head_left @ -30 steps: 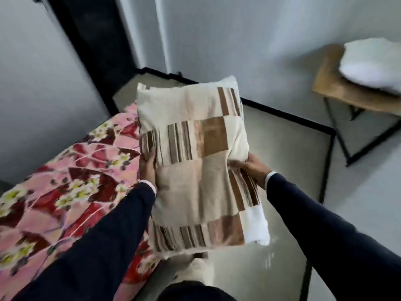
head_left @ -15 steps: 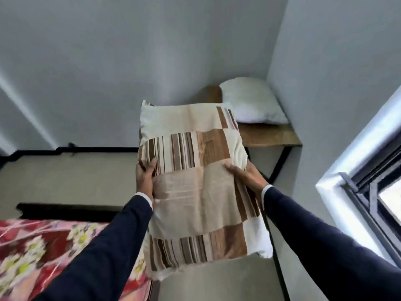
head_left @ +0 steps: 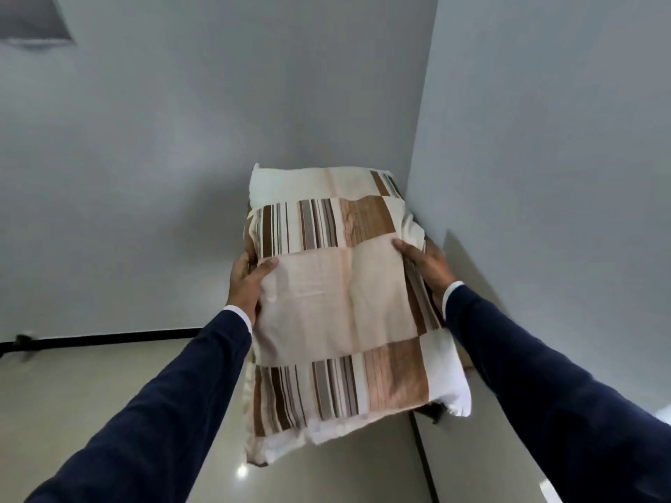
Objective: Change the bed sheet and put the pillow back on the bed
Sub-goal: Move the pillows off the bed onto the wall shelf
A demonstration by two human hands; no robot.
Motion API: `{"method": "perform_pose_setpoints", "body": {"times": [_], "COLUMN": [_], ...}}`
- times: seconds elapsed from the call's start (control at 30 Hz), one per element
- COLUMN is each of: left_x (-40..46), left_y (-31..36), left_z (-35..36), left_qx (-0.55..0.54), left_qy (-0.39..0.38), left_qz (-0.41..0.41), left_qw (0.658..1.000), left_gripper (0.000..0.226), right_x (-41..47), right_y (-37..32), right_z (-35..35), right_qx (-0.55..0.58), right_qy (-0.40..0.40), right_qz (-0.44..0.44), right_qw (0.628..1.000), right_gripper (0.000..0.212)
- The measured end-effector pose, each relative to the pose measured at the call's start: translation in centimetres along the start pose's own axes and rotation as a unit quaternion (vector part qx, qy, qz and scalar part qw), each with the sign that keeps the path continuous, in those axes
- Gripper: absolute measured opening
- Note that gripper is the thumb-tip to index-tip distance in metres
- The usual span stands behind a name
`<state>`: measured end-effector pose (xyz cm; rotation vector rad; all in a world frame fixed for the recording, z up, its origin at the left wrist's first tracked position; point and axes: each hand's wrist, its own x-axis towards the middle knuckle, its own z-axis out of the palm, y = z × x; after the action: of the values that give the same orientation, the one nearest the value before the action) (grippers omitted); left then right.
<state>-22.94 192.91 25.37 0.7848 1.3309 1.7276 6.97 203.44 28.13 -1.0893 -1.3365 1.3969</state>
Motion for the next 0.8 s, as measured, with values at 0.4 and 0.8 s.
{"method": "perform_pose_setpoints", "body": {"times": [0.4,0.8], "left_x": [24.9,32.8], "left_y": [-1.4,-15.3], "left_z": [14.9,16.7], "left_qx": [0.184,0.605], "left_qy": [-0.184,-0.391], "left_qz": [0.056,0.079], "left_qw": [0.964,0.689], "left_gripper": [0.098,0.063], "right_x": [25.7,29.9], "right_y": [-4.3,10.4], "right_z": [-8.1,-3.8], "right_qx": [-0.226,-0.657], "right_qy": [0.137,-0.053], "right_qz": [0.014,0.088], "right_qw": [0.964,0.747], "right_gripper": [0.049,0.066]}}
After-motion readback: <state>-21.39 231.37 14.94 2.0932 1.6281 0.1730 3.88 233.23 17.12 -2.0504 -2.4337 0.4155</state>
